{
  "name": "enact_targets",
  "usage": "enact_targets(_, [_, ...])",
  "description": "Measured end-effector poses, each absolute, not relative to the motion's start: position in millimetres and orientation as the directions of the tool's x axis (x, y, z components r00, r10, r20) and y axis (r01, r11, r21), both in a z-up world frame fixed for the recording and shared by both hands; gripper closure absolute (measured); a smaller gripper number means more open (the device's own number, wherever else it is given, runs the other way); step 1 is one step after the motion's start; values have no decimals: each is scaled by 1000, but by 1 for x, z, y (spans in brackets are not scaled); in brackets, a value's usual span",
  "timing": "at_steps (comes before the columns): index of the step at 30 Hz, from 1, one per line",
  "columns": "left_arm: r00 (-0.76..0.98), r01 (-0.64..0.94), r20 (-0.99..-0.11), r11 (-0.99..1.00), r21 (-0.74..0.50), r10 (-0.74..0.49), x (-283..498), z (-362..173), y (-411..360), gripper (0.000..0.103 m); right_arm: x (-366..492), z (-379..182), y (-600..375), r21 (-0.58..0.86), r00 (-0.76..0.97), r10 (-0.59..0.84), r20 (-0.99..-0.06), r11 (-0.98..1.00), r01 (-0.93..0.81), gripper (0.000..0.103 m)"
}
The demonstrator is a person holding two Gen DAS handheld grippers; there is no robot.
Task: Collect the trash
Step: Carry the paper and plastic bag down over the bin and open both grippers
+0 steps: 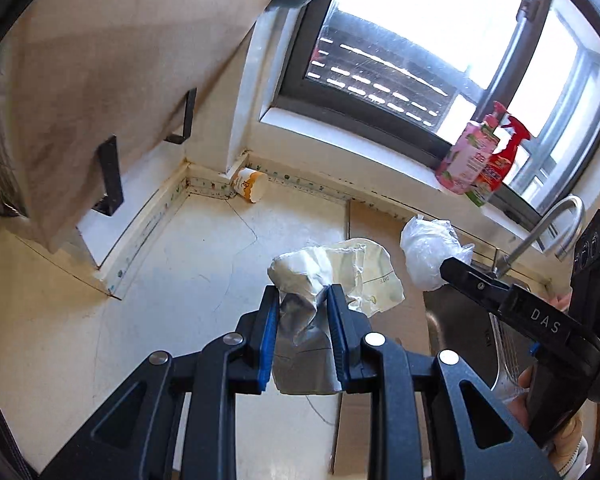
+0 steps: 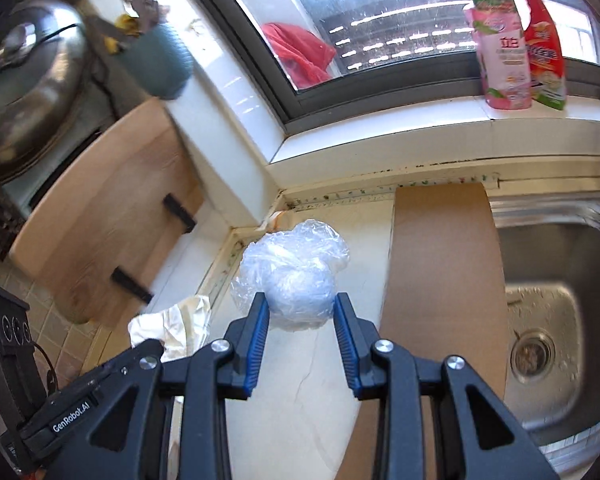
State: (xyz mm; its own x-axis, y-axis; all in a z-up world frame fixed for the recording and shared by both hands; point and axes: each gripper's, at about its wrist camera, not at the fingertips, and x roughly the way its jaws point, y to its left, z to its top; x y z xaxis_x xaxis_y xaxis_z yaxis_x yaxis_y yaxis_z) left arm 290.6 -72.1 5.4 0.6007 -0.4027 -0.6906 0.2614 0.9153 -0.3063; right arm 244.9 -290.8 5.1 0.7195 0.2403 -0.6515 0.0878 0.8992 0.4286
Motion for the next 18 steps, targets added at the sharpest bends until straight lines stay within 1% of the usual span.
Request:
enact_targets(4, [636, 324, -654, 910, -257, -411, 229, 25, -47, 81, 179, 19, -261, 423, 745, 208, -633, 900, 108, 70])
enact_targets(8, [659, 342, -632, 911, -232, -408, 178, 32, -19, 81, 117, 24, -237, 445, 752, 197, -629, 885, 140, 70])
enact_targets(13, [612, 367, -651, 891, -268, -448, 131, 28, 2, 81, 57, 21, -210, 424, 730, 178, -660, 890, 167, 70])
enact_targets(18, [584, 373, -671, 885, -278, -457, 101, 12, 11, 81, 13, 14, -189, 354, 689, 156, -707, 922, 155, 70])
